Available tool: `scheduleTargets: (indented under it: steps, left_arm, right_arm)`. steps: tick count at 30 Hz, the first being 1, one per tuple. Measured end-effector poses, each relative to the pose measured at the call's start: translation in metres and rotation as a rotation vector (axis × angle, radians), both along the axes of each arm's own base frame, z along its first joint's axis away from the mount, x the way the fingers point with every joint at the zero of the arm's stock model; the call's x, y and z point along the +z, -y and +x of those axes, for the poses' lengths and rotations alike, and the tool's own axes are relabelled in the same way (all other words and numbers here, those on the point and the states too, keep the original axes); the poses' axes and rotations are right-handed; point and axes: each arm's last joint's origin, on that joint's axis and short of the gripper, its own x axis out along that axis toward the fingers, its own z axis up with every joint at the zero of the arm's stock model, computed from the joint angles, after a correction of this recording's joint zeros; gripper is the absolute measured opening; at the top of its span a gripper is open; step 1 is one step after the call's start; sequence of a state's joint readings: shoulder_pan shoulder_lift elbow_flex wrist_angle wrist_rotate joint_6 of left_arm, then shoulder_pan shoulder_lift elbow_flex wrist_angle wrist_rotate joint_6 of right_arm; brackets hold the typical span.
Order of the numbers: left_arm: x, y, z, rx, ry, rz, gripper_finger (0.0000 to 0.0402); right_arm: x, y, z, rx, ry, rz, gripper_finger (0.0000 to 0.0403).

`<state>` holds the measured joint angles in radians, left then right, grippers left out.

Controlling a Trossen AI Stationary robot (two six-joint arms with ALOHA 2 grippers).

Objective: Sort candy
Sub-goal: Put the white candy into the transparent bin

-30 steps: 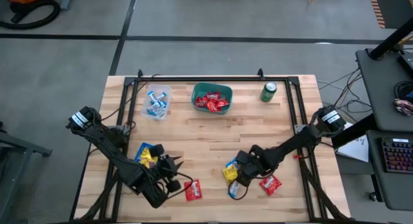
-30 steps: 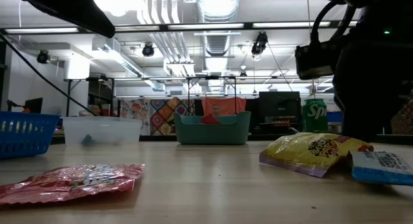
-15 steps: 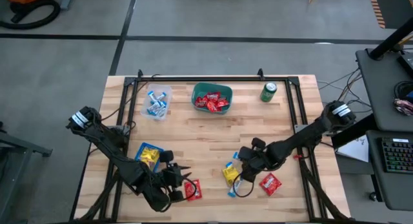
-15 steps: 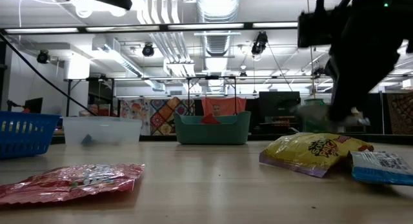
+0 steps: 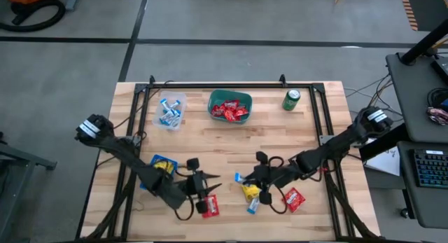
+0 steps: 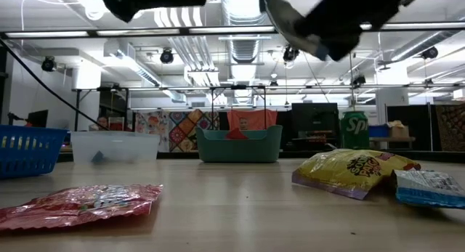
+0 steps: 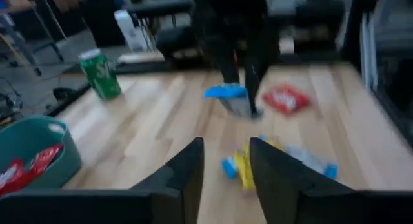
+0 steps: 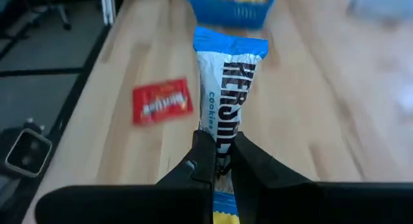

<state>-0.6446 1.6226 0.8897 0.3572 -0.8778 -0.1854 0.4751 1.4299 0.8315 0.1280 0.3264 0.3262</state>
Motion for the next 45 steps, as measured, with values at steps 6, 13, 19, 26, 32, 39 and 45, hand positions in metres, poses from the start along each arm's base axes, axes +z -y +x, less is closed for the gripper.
scheduleTargets:
  steps: [6, 13, 19, 26, 32, 39, 45]
  left_arm:
    - [-0.012, -0.022, 0.011, 0.070, 0.169, -0.083, 0.0172]
    - [-0.033, -0.026, 0.028, 0.103, 0.251, -0.119, 0.0203]
    - [-0.033, -0.027, 0.049, 0.131, 0.290, -0.126, 0.0203]
    - [-0.023, -0.033, 0.060, 0.164, 0.323, -0.135, 0.0204]
    - [-0.021, -0.039, 0.064, 0.186, 0.336, -0.154, 0.0181]
    - [-0.021, -0.044, 0.065, 0.232, 0.347, -0.169, 0.0071]
    - [-0.021, -0.044, 0.065, 0.247, 0.347, -0.165, 0.0018]
  right_arm:
    - [0.003, 0.000, 0.011, -0.133, 0.162, -0.147, 0.0021]
    - [-0.003, 0.004, 0.016, -0.276, 0.184, -0.304, 0.0021]
    - [-0.004, 0.004, 0.016, -0.269, 0.178, -0.339, 0.0022]
    - [-0.004, 0.004, 0.016, -0.254, 0.174, -0.368, 0.0022]
    - [-0.004, 0.004, 0.016, -0.251, 0.173, -0.375, 0.0022]
    - [-0.004, 0.005, 0.016, -0.258, 0.174, -0.369, 0.0027]
    - [-0.004, 0.004, 0.016, -0.272, 0.179, -0.331, 0.0095]
